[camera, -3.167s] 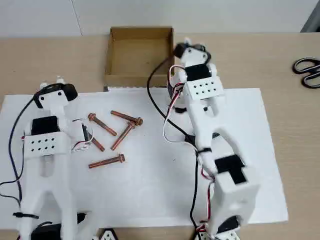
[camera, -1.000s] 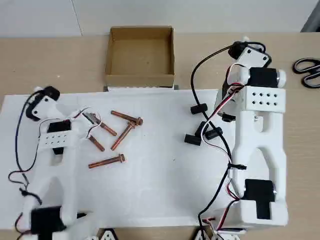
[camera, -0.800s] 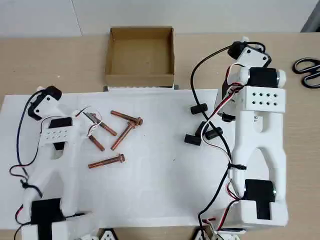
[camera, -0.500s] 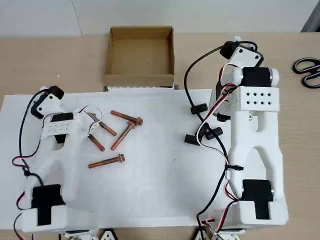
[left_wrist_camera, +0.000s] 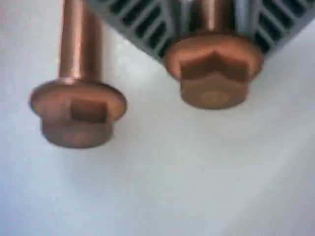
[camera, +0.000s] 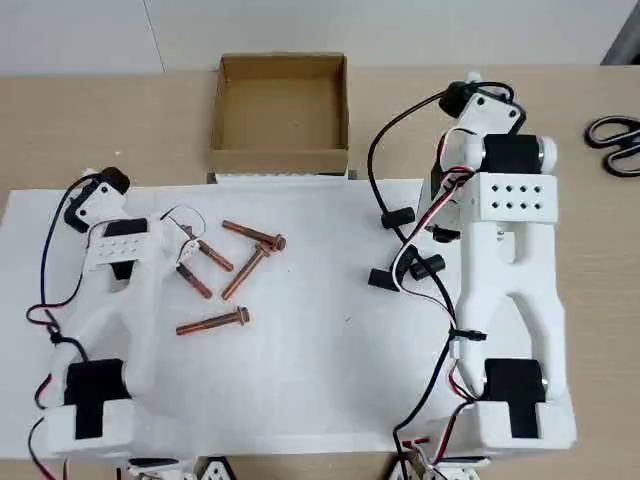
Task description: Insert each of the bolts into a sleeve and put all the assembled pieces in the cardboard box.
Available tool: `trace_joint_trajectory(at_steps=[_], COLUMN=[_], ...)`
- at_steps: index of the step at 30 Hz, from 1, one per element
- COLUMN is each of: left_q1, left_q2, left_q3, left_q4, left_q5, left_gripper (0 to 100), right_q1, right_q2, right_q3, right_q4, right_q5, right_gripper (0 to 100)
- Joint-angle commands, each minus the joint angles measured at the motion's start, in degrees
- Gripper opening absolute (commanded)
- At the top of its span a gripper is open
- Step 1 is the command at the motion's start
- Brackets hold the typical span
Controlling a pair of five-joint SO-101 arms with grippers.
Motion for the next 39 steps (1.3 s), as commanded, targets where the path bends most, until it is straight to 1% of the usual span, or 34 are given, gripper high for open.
trace_joint_trajectory(at_steps=[1, 5, 9, 13, 16, 21, 23, 28, 35, 39], left_q1=[0.0, 0.0, 0.35, 3.25, 6.15, 9.05, 9.32, 8.97, 8.97, 9.32], left_q2=[1.23, 1.23, 1.14, -0.7, -4.4, -10.99, -12.84, -15.91, -20.13, -22.59], left_q3=[-1.89, -5.14, -11.12, -19.3, -22.46, -22.81, -22.81, -22.81, -22.73, -21.32], left_q4=[2.73, 6.59, 12.48, 21.98, 25.14, 25.49, 25.93, 25.58, 18.02, 13.63], left_q5=[0.35, 0.35, 0.35, 0.26, 0.26, 0.0, -1.32, -9.58, -22.77, -28.04], left_gripper=[0, 0, 0, 0, 0, 0, 0, 0, 0, 0], right_q1=[-0.31, -0.31, -0.31, -0.31, -0.31, -0.4, -0.66, -2.68, -8.48, -11.38], right_q2=[-2.68, -2.68, -2.68, -2.68, -2.77, -3.03, -3.21, -3.3, -3.56, -7.6], right_q3=[-0.35, -0.35, -0.35, -0.35, -0.35, -0.35, -0.35, -0.35, -0.44, -0.35], right_q4=[-0.84, -0.84, -0.84, -0.84, -0.75, -0.75, -0.66, -0.22, -0.22, -0.57], right_q5=[0.18, 0.18, 0.18, 0.18, 0.18, 0.26, 0.44, 0.44, 0.53, 0.62], right_gripper=[0.3, 0.3, 0.3, 0.3, 0.3, 0.3, 0.3, 0.3, 0.3, 0.3])
